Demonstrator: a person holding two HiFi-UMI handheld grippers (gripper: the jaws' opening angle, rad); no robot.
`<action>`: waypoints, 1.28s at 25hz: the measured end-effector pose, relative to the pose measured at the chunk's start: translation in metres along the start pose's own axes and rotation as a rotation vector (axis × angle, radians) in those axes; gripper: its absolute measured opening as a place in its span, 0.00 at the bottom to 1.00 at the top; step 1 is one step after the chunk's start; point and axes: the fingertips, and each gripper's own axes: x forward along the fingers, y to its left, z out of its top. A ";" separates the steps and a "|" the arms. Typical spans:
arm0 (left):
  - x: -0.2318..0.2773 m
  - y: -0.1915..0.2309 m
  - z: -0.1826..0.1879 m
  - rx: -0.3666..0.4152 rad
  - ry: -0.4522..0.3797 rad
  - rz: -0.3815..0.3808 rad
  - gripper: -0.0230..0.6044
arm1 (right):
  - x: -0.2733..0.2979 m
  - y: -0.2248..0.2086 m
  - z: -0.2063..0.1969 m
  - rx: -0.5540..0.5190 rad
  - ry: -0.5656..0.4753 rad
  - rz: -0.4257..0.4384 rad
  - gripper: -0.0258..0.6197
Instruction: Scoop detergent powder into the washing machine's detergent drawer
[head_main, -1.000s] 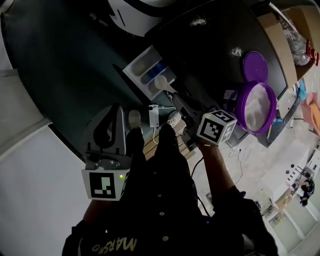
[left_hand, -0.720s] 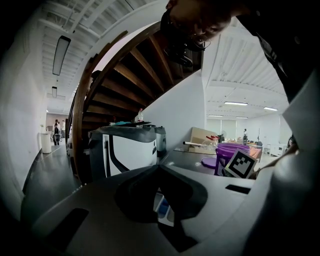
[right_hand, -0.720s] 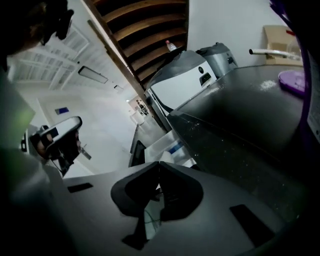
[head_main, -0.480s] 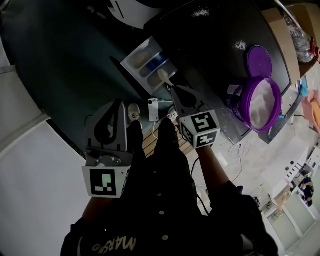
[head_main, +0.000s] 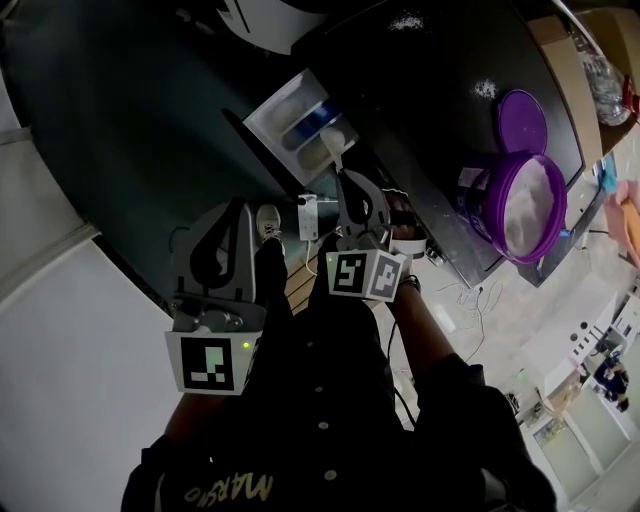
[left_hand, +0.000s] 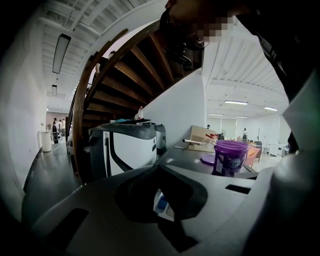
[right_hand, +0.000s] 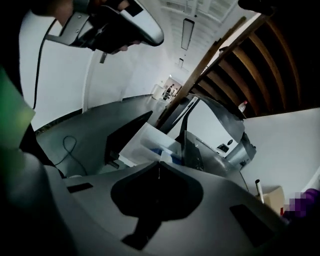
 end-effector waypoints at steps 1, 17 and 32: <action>0.000 0.000 0.000 0.001 0.000 -0.002 0.06 | 0.000 0.000 0.000 -0.019 0.001 -0.010 0.09; -0.003 -0.001 0.007 0.004 -0.016 -0.005 0.06 | -0.014 -0.021 0.013 0.338 -0.060 0.023 0.09; -0.010 -0.025 0.064 0.030 -0.131 -0.037 0.06 | -0.083 -0.082 0.042 0.948 -0.229 0.165 0.09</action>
